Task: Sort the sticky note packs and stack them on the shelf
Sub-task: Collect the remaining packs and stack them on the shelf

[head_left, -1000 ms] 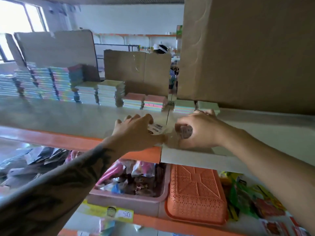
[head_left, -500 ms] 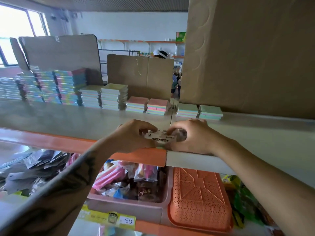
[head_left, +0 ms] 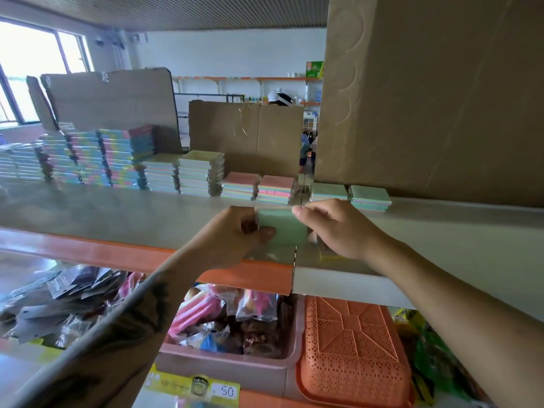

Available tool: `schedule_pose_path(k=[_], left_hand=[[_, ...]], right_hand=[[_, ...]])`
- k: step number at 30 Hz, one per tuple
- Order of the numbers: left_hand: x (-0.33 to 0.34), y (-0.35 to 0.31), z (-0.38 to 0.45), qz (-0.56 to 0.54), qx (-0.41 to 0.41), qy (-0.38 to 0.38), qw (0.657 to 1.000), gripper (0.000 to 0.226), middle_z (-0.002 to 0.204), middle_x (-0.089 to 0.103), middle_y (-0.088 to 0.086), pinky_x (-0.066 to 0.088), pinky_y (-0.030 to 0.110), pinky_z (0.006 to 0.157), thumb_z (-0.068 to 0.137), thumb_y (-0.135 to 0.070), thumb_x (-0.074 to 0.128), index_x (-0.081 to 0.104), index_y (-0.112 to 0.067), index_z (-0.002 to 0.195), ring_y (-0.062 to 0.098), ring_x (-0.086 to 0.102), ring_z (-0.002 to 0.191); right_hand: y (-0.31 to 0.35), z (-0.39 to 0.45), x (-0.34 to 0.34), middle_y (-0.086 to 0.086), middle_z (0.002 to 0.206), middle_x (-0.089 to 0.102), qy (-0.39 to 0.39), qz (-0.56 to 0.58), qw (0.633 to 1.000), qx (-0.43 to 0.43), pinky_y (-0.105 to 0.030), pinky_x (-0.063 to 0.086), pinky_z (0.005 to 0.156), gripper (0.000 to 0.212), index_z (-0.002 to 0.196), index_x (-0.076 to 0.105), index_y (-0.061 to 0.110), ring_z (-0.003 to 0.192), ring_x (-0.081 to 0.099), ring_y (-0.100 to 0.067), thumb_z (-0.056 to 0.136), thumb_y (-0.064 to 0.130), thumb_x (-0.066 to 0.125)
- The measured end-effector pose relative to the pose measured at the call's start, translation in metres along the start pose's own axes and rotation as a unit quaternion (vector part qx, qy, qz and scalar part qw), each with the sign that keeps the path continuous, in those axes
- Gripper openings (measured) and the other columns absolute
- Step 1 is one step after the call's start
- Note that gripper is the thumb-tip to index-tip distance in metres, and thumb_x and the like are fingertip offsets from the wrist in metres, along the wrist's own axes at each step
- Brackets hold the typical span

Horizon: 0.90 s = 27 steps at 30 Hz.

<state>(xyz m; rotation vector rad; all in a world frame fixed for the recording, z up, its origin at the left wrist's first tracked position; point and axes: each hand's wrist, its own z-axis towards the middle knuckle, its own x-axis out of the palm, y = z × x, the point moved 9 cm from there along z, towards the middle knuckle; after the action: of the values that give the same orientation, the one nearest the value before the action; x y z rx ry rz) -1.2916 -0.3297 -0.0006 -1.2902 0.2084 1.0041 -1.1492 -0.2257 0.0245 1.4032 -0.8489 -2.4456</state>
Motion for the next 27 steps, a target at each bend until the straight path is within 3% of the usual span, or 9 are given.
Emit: schedule_pose_path(k=[4, 6, 11, 13, 16, 18, 21, 23, 27], left_hand=[[0.004, 0.005, 0.000, -0.044, -0.027, 0.010, 0.999, 0.020, 0.067, 0.055, 0.005, 0.034, 0.025, 0.050, 0.096, -0.023, 0.070, 0.072, -0.003, 0.095, 0.014, 0.044, 0.054], [0.004, 0.007, 0.001, -0.080, -0.041, 0.007, 0.996, 0.027, 0.067, 0.054, 0.006, 0.034, 0.028, 0.054, 0.095, -0.029, 0.071, 0.072, -0.002, 0.096, 0.015, 0.043, 0.057], [0.000, 0.007, 0.015, -0.131, -0.021, 0.005, 0.991, 0.070, 0.085, 0.062, 0.006, 0.038, 0.038, 0.078, 0.072, -0.072, 0.072, 0.073, -0.006, 0.093, 0.017, 0.051, 0.081], [0.005, 0.002, 0.019, -0.177, -0.035, 0.024, 0.983, 0.079, 0.094, 0.062, 0.007, 0.037, 0.041, 0.085, 0.070, -0.074, 0.078, 0.071, 0.000, 0.097, 0.020, 0.051, 0.090], [0.015, -0.031, 0.015, -0.203, -0.018, 0.046, 0.978, 0.028, 0.081, 0.070, -0.003, 0.045, 0.024, 0.080, 0.095, -0.028, 0.072, 0.074, -0.005, 0.080, 0.009, 0.062, 0.078], [0.025, -0.044, 0.015, -0.188, -0.001, 0.064, 0.980, 0.035, 0.069, 0.069, -0.015, 0.046, 0.015, 0.070, 0.101, -0.011, 0.060, 0.074, -0.019, 0.070, -0.003, 0.061, 0.067], [0.036, -0.054, 0.016, -0.068, 0.035, 0.056, 0.996, 0.032, 0.068, 0.061, -0.019, 0.049, 0.029, 0.068, 0.094, -0.056, 0.060, 0.069, -0.036, 0.071, 0.001, 0.056, 0.066], [0.043, -0.045, 0.016, 0.029, 0.008, 0.064, 0.998, 0.048, 0.095, 0.069, -0.018, 0.056, 0.037, 0.083, 0.074, -0.084, 0.048, 0.069, -0.044, 0.093, 0.007, 0.066, 0.090], [0.058, -0.038, 0.014, 0.215, -0.003, 0.091, 0.972, 0.090, 0.138, 0.056, -0.013, 0.035, 0.039, 0.107, 0.064, -0.097, 0.023, 0.050, -0.050, 0.135, 0.015, 0.048, 0.129]], right_hand=[[-0.008, -0.001, -0.004, 0.017, 0.079, 0.062, -0.019, -0.040, 0.999, 0.018, -0.033, 0.046, 0.073, 0.035, 0.114, 0.060, 0.027, 0.075, 0.062, -0.004, 0.099, 0.058, 0.055], [-0.001, -0.005, -0.009, 0.019, 0.110, 0.062, -0.053, -0.081, 0.995, -0.019, -0.035, 0.048, 0.089, 0.050, 0.132, 0.050, 0.034, 0.104, 0.062, -0.007, 0.091, 0.060, 0.065], [0.033, -0.015, -0.013, 0.006, 0.149, 0.046, -0.080, -0.255, 0.952, -0.152, -0.050, 0.031, 0.111, 0.077, 0.139, 0.048, 0.032, 0.138, 0.041, -0.021, 0.075, 0.064, 0.076], [0.038, -0.015, -0.017, 0.005, 0.149, 0.048, -0.093, -0.268, 0.944, -0.168, -0.051, 0.031, 0.110, 0.073, 0.134, 0.052, 0.032, 0.140, 0.039, -0.024, 0.074, 0.066, 0.073], [0.035, -0.017, -0.031, 0.012, 0.130, 0.058, -0.111, -0.224, 0.953, -0.170, -0.049, 0.036, 0.105, 0.069, 0.126, 0.058, 0.033, 0.126, 0.049, -0.019, 0.069, 0.070, 0.071], [0.024, -0.018, -0.042, 0.017, 0.125, 0.059, -0.098, -0.208, 0.961, -0.155, -0.041, 0.034, 0.103, 0.069, 0.123, 0.060, 0.036, 0.121, 0.049, -0.013, 0.066, 0.073, 0.074], [-0.007, -0.018, -0.063, 0.022, 0.126, 0.059, -0.044, -0.189, 0.976, -0.094, -0.035, 0.034, 0.102, 0.069, 0.124, 0.059, 0.042, 0.120, 0.048, -0.008, 0.067, 0.078, 0.071], [-0.033, -0.012, -0.086, 0.021, 0.120, 0.062, -0.035, -0.164, 0.985, -0.040, -0.033, 0.040, 0.095, 0.064, 0.122, 0.060, 0.042, 0.112, 0.054, -0.010, 0.070, 0.075, 0.074], [-0.097, 0.013, -0.128, 0.016, 0.111, 0.065, -0.038, -0.136, 0.987, 0.076, -0.033, 0.049, 0.087, 0.049, 0.115, 0.061, 0.038, 0.098, 0.063, -0.017, 0.075, 0.050, 0.087]])
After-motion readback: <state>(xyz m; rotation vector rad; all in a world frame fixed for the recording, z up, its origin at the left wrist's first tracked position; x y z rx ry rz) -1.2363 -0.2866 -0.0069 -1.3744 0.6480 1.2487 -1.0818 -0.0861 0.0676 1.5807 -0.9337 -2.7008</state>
